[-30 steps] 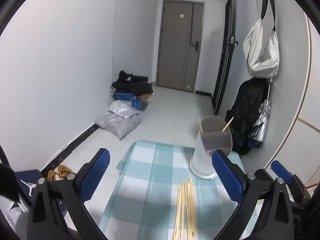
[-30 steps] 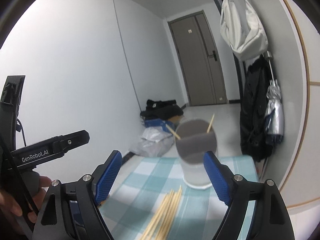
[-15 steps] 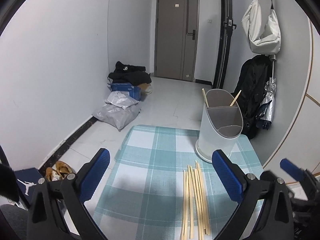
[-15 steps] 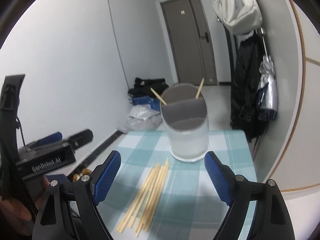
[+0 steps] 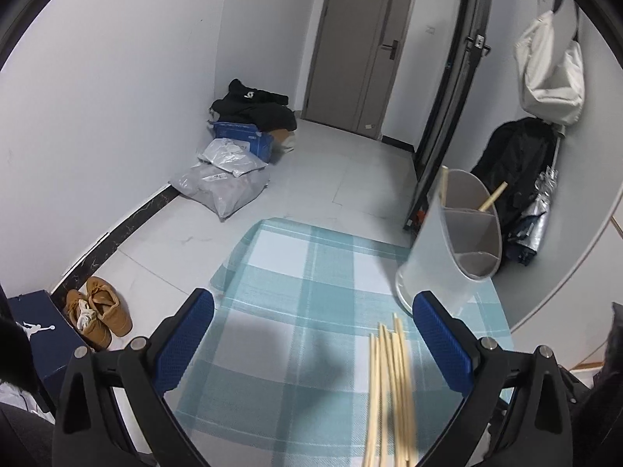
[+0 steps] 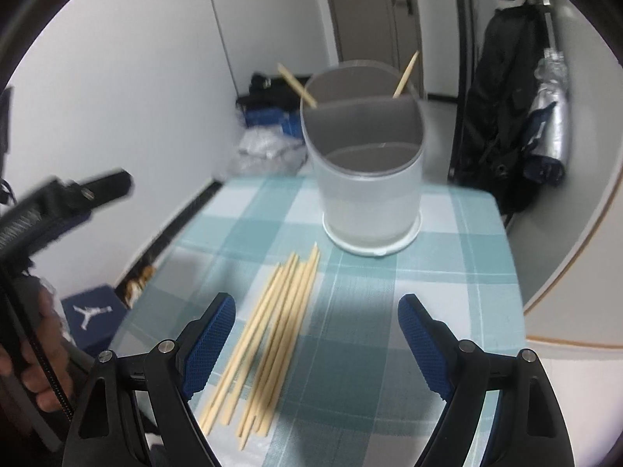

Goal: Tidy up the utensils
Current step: 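Lower the right gripper onto the chopsticks and pinch one chopstick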

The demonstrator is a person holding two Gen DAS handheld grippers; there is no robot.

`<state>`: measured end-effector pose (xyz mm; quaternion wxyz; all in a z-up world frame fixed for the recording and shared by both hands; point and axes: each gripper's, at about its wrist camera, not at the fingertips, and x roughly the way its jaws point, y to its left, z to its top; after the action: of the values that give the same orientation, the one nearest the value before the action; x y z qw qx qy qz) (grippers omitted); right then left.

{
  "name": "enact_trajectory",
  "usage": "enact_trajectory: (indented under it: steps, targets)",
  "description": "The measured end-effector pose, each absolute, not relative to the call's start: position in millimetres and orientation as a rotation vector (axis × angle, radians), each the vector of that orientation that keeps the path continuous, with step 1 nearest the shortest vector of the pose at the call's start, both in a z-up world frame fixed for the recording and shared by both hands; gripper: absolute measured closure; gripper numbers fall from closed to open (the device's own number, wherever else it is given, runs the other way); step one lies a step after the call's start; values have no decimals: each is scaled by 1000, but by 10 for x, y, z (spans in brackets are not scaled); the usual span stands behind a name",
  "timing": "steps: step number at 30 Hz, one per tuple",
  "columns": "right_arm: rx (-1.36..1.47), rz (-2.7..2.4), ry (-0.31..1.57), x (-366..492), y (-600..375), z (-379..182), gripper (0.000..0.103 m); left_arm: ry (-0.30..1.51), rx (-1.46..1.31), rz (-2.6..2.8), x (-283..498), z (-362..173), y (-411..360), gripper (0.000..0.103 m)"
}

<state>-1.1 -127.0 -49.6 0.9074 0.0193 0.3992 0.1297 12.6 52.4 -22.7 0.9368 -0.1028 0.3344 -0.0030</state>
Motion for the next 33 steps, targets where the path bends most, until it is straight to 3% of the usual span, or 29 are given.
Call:
enact_trajectory:
  steps: [5,16,21,33]
  targets:
    - [-26,238,941,322,-1108,-713,27,727,-210,13,198,-310,597,3]
    - [-47,203,1080,857,-914,-1022,74,800,-240,12,301,-398,685,3]
    - [-92,184,1120,904,-892,-1094,80,822,-267,13,345,-415,742,3]
    - [-186,189,1133,925,-703,-1099,81,859,-327,28,402,-451,833,3]
